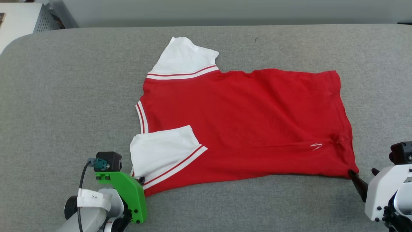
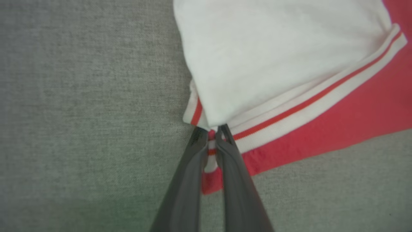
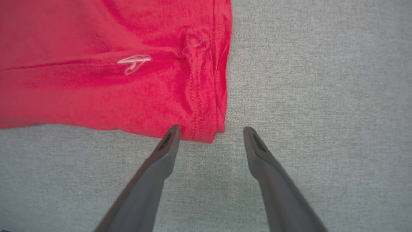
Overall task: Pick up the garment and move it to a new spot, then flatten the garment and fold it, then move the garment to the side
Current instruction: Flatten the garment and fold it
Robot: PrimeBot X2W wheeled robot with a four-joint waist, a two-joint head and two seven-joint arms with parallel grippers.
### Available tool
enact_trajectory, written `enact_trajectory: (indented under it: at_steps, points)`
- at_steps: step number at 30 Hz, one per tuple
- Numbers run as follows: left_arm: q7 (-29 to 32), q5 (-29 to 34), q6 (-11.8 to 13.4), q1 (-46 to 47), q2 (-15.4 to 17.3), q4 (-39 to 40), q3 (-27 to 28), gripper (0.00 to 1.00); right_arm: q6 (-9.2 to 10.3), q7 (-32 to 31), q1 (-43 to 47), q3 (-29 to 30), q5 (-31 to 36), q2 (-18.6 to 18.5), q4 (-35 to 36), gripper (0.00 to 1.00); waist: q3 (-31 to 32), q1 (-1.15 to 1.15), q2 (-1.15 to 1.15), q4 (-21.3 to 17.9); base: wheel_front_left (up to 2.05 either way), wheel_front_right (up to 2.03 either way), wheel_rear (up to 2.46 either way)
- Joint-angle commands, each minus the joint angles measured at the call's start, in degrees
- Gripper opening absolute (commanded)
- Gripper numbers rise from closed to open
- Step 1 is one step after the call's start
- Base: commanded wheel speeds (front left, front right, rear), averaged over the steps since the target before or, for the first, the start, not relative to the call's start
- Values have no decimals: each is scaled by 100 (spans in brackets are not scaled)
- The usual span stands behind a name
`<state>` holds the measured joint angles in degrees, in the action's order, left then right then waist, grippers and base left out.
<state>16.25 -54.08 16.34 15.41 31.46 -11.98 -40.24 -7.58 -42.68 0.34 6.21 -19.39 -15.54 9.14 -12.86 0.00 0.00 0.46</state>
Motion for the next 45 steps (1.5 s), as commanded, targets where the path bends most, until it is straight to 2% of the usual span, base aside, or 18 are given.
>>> enact_trajectory:
  at_steps: [1, 5, 11, 13, 14, 18, 29, 30, 31, 32, 33, 45]
  points:
    - [42, -81, -37, -205, -83, -162, -129, 0, 9, 4, -35, 17, 60, -21, -34, 100, 88, 0, 0, 18, 0, 0, 0]
    - [-183, -52, -92, -180, -34, -104, -31, 0, 9, -48, -16, 37, 144, -26, -83, 100, 225, 0, 0, 71, 0, 0, 0]
    - [-386, 67, -60, -71, 191, 495, 129, 0, 9, -97, -159, 7, 277, -19, -198, 100, 288, 0, 0, 161, 0, 0, 0]
    - [-367, 120, -7, -29, 293, 771, 159, 0, 9, -127, -246, 14, 329, 14, -321, 100, 250, 0, 0, 190, 0, 0, 0]
    - [-305, 195, 90, 20, 404, 1160, 173, 0, 9, -104, -414, 18, 438, 46, -538, 100, 169, 0, 0, 238, 0, 0, 0]
    - [-251, 255, 192, 39, 477, 1503, 173, 0, 9, -107, -600, 33, 535, 150, -865, 100, 77, 0, 0, 283, 0, 0, 0]
    - [-236, 331, 229, 50, 512, 1732, 111, 0, 9, -175, -719, -40, 548, 333, -1573, 100, -87, 0, 0, 356, 0, 0, 0]
    - [-222, 329, 219, 48, 520, 1726, 101, 0, 9, -207, -716, -71, 520, 330, -1632, 76, -103, 0, 0, 355, 0, 0, 0]
    - [-214, 323, 211, 47, 525, 1721, 96, 0, 9, -219, -719, -78, 480, 337, -1671, 46, -114, 0, 0, 355, 0, 0, 0]
    - [-205, 318, 202, 47, 531, 1713, 92, 0, 9, -218, -730, -79, 441, 343, -1707, 8, -124, 0, 0, 355, 0, 0, 0]
    - [-197, 317, 198, 47, 540, 1700, 88, 0, 9, -209, -739, -84, 421, 338, -1729, 0, -129, 0, 0, 354, 0, 0, 0]
    - [-72, 183, 20, -73, 662, 1380, 12, 0, 9, -77, -729, 30, 299, -4, -1626, 0, 215, 0, 0, 228, 0, 0, 0]
